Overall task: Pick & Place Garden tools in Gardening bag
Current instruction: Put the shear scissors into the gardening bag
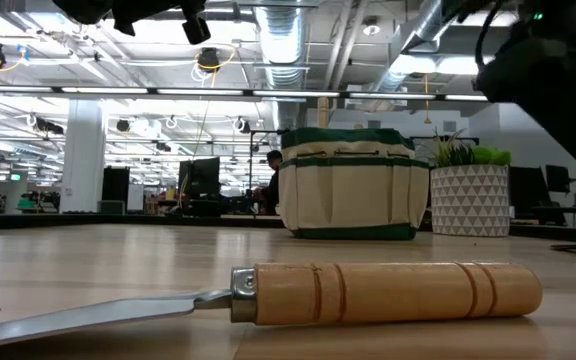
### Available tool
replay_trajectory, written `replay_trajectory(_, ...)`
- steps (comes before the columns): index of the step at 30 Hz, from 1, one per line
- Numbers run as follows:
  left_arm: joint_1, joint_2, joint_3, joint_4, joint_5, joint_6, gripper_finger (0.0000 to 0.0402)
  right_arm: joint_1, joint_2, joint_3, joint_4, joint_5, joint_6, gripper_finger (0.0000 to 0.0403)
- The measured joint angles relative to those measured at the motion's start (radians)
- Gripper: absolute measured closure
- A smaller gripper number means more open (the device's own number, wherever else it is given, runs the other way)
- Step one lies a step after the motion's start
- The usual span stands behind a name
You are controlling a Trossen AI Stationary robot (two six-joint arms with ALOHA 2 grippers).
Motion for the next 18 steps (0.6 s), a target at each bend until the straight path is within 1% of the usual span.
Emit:
replay_trajectory(2, 0.0, 0.0, 0.0, 0.0, 0.007, 0.0, 0.0294, -0.014, 0.005, -0.02, 0.017, -0.001, -0.003, 0.0154)
replay_trajectory(4, 0.0, 0.0, 0.0, 0.0, 0.012, 0.0, 0.0294, -0.033, -0.011, -0.077, 0.07, -0.013, -0.003, 0.0151)
replay_trajectory(9, 0.0, 0.0, 0.0, 0.0, 0.013, -0.003, 0.0294, -0.067, -0.082, -0.252, 0.261, -0.028, 0.039, 0.0159)
replay_trajectory(12, 0.0, 0.0, 0.0, 0.0, 0.013, -0.003, 0.0294, -0.09, -0.109, -0.321, 0.357, -0.022, 0.049, 0.0162)
replay_trajectory(15, 0.0, 0.0, 0.0, 0.001, 0.013, -0.003, 0.0294, -0.103, -0.103, -0.361, 0.395, -0.016, 0.048, 0.0163)
replay_trajectory(18, 0.0, 0.0, 0.0, 0.0, 0.004, -0.003, 0.0294, -0.103, -0.076, -0.38, 0.393, -0.011, 0.027, 0.0163)
